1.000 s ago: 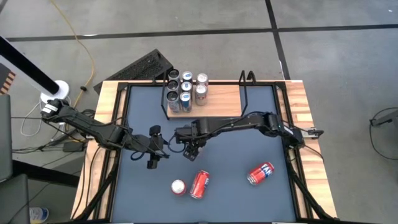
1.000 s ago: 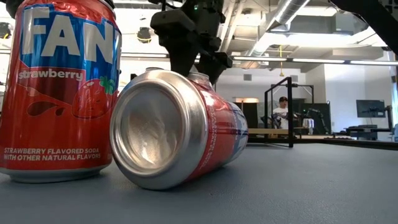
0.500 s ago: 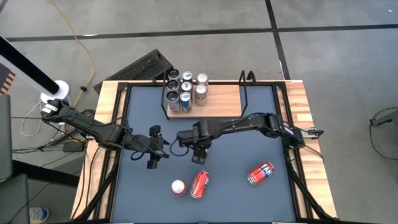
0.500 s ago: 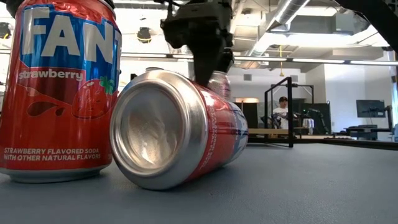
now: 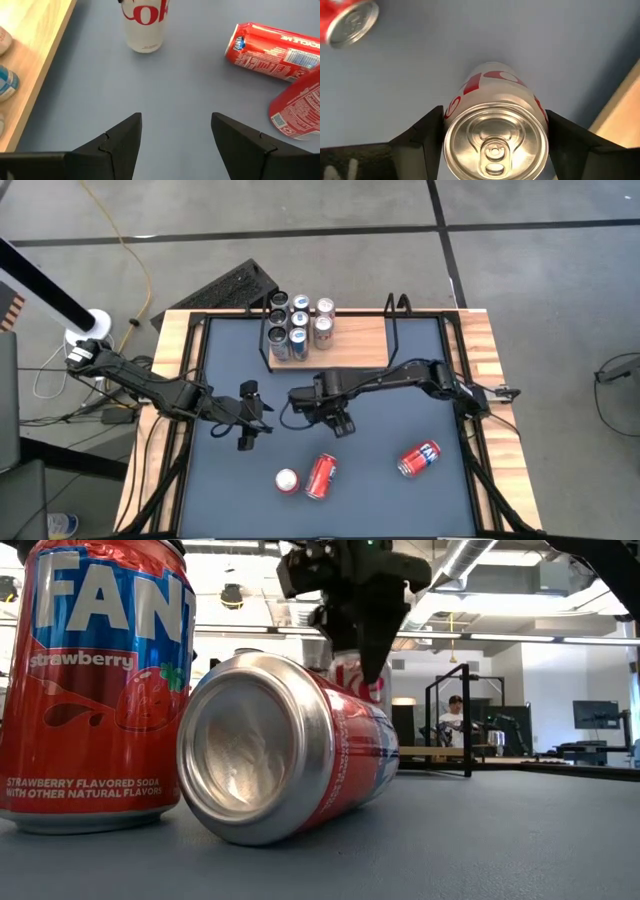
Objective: Place canned beverage on shelf
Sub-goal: Put the silver soda can aligned with the other silver soda cans on the shelf
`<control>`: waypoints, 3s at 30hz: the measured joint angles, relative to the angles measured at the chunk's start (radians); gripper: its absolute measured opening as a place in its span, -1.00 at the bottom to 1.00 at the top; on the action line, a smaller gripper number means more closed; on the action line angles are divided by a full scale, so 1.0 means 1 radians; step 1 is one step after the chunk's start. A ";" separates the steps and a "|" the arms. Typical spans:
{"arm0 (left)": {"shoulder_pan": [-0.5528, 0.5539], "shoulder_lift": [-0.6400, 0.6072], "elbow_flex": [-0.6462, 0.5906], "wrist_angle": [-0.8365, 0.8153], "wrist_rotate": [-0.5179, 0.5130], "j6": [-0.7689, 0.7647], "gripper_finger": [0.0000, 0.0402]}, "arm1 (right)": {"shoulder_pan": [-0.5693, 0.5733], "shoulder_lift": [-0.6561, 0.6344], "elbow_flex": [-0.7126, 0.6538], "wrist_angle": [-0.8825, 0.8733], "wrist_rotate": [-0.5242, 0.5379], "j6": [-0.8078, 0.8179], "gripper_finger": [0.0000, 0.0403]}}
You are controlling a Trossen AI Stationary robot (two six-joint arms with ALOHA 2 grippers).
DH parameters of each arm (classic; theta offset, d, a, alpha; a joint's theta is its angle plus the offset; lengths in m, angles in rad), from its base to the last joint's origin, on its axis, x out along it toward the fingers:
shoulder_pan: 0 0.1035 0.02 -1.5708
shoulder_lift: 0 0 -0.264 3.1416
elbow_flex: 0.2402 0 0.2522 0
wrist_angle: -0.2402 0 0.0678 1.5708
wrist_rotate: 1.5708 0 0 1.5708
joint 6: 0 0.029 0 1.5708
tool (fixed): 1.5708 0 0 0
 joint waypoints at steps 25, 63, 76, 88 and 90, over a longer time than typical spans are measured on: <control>0.072 0.000 0.001 0.037 -0.113 -0.111 0.14 | -0.313 -0.094 0.012 0.095 -0.104 -0.407 0.34; 0.154 0.000 0.000 0.045 -0.104 -0.078 0.14 | -0.381 -0.093 0.012 0.184 -0.135 -0.900 0.34; 0.154 0.000 0.000 0.044 -0.128 -0.076 0.14 | -0.381 -0.093 0.012 0.181 -0.078 -1.092 0.34; 0.154 0.000 0.000 0.044 -0.130 -0.068 0.14 | -0.382 -0.072 0.008 0.180 -0.078 -1.137 0.34; 0.154 0.000 0.000 0.044 -0.130 -0.067 0.14 | -0.382 -0.076 -0.008 0.204 -0.076 -1.137 0.34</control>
